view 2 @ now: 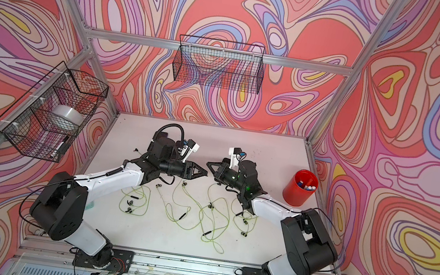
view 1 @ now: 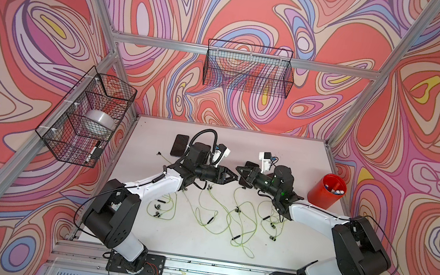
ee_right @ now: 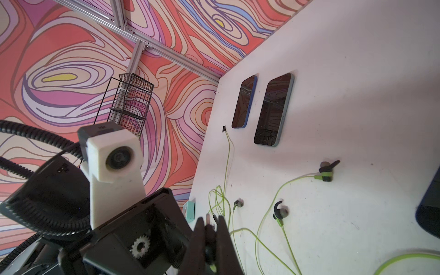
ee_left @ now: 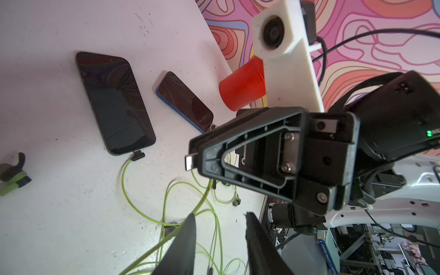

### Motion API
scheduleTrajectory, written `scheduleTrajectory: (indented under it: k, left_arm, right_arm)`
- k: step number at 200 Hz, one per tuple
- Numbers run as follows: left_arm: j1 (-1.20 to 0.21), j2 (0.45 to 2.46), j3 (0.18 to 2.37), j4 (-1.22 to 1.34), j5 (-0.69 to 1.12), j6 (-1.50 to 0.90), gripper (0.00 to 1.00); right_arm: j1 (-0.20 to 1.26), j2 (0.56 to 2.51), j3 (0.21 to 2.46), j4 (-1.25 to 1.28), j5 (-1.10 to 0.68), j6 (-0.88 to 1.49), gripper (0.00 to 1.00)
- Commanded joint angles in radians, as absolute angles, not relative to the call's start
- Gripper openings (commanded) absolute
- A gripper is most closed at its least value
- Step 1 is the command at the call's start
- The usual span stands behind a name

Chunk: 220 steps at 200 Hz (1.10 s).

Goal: Plug wired earphones into phones
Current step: Pick up the wired earphone from the center of the board.

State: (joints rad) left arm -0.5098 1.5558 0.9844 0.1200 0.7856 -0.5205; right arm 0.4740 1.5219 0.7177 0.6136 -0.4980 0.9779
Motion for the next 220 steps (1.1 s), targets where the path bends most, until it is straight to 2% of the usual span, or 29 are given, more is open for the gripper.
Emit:
scheduleTrajectory:
  k: [1,39,90,140,165,190,220]
  left_arm:
    - [-0.510,1.553,1.024,0.018,0.710,-0.426,0.45]
    - [-0.509,1.538,1.040,-0.027,0.654,-0.377,0.56]
    - [-0.509,1.567,1.046,0.032,0.683,-0.400,0.56]
    - [-0.519,1.590,1.060,0.042,0.709,-0.403,0.34]
    - [-0.519,1.591,1.063,0.025,0.712,-0.390,0.15]
    - [-0.519,1.589,1.068,0.000,0.710,-0.371,0.02]
    - [-0.519,1.589,1.075,-0.010,0.703,-0.361,0.00]
  right_arm:
    - [0.481,1.537,0.713,0.641,-0.504,0.982,0.00]
    - [0.482,1.538,0.716,0.643,-0.511,0.979,0.00]
    - [0.491,1.546,0.722,0.646,-0.520,0.985,0.00]
    - [0.497,1.560,0.727,0.662,-0.520,0.991,0.00]
    - [0.498,1.557,0.726,0.654,-0.514,0.989,0.00]
    - [0.498,1.545,0.732,0.620,-0.511,0.973,0.00]
    - [0.498,1.538,0.733,0.599,-0.515,0.965,0.04]
